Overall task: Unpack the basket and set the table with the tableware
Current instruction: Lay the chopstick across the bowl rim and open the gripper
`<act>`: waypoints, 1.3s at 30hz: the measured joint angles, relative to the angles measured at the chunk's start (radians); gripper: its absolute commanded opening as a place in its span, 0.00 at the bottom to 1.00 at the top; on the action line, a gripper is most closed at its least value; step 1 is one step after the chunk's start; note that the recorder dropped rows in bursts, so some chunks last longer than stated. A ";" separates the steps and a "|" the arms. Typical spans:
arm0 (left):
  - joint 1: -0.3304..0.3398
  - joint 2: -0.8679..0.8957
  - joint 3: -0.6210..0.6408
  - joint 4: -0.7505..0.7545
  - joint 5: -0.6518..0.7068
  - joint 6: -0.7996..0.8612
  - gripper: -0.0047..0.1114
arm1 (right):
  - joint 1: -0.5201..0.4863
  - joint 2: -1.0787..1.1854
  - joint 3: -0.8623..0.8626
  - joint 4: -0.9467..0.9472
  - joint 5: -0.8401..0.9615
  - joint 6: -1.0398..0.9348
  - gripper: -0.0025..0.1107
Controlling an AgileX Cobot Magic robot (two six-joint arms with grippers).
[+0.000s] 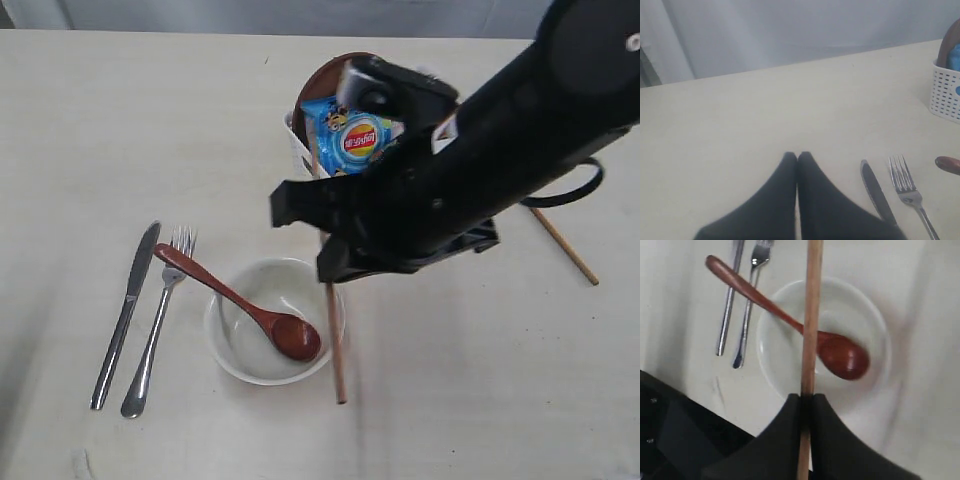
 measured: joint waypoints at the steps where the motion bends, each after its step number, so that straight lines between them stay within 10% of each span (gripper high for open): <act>1: 0.000 0.000 0.000 0.000 0.000 0.000 0.04 | 0.031 0.026 0.000 0.021 -0.033 0.003 0.02; 31: 0.000 0.000 0.000 0.000 0.000 0.000 0.04 | 0.108 0.308 0.000 0.210 -0.268 -0.023 0.03; 39: 0.000 0.000 0.000 0.000 0.000 0.000 0.04 | 0.108 0.308 0.000 0.212 -0.272 -0.025 0.40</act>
